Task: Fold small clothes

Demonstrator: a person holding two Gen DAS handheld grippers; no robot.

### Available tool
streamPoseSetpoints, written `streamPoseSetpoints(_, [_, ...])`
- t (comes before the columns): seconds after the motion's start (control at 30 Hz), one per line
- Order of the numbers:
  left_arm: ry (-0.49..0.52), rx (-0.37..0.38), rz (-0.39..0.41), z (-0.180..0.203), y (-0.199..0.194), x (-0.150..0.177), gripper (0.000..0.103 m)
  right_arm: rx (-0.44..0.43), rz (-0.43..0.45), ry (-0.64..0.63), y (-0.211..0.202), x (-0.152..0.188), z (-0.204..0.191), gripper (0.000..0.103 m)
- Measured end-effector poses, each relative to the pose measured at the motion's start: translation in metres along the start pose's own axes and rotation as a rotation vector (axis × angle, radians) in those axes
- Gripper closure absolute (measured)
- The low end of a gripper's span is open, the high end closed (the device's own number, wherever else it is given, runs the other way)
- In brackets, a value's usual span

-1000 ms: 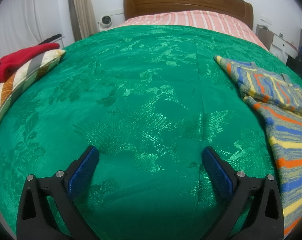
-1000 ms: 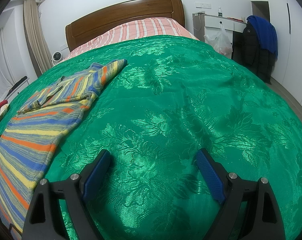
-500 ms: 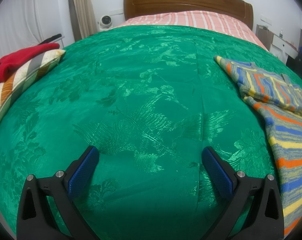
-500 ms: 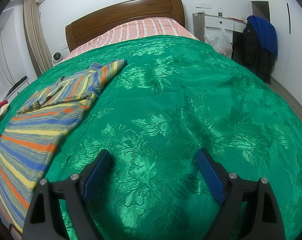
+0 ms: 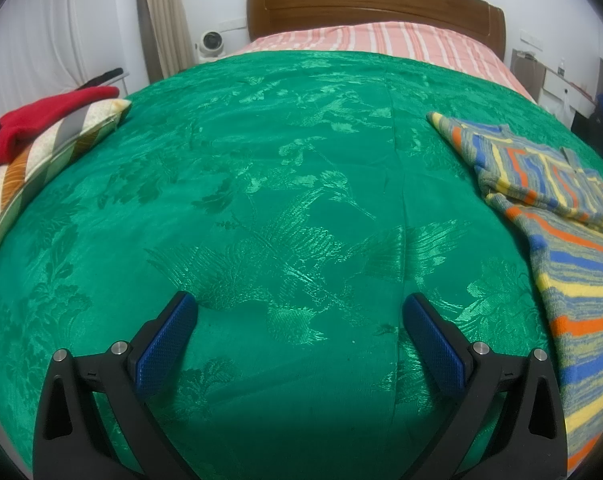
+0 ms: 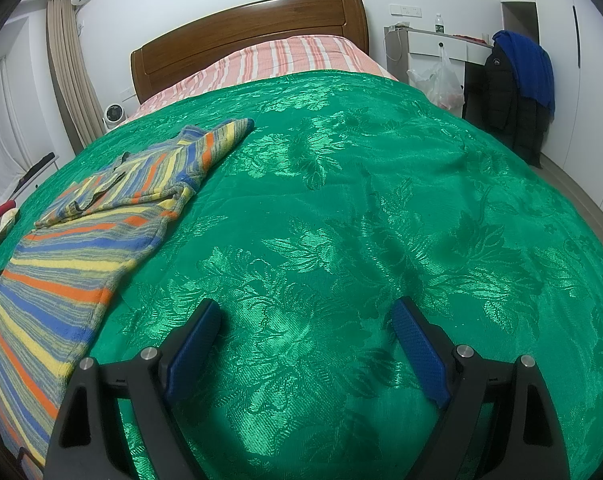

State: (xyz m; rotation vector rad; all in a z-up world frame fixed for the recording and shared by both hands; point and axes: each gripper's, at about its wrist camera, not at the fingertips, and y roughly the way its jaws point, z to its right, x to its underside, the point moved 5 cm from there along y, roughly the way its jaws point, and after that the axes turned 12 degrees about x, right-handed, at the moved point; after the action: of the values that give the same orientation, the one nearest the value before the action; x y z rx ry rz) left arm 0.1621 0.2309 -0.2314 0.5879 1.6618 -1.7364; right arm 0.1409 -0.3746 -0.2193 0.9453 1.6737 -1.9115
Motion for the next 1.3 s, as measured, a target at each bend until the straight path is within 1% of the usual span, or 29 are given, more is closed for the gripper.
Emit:
streamPoseSetpoints(0.87, [-0.001,0.002,0.003,0.000,0.001,0.000,0.000,-0.005,0.003,0.004,0.000,0.000,0.000,0.016])
streamPoseSetpoints(1.03, [-0.005,0.004,-0.007,0.001,0.001,-0.001,0.000,0.002,-0.004,-0.004,0.001,-0.001,-0.001,0.016])
streamPoseSetpoints(1.1, [-0.022,0.022,-0.038,-0.001,0.000,-0.003,0.001,0.005,-0.021,-0.010,0.001,-0.002,-0.002,0.015])
streamPoseSetpoints(1.17, [-0.058,0.049,-0.092,-0.003,-0.011,-0.005,0.003,0.008,-0.074,-0.037,0.002,-0.008,-0.004,0.015])
streamPoseSetpoints(1.23, [-0.079,0.132,-0.111,0.002,-0.032,0.000,0.003,0.022,-0.126,-0.073,-0.004,-0.015,-0.005,0.016])
streamPoseSetpoints(1.27, [-0.075,0.176,-0.125,0.008,-0.044,0.006,0.003,0.021,-0.124,-0.087,-0.018,-0.019,-0.005,0.016])
streamPoseSetpoints(1.3, [-0.056,0.222,-0.155,0.017,-0.056,0.015,0.003,0.001,-0.109,-0.096,-0.032,-0.021,-0.006,0.015])
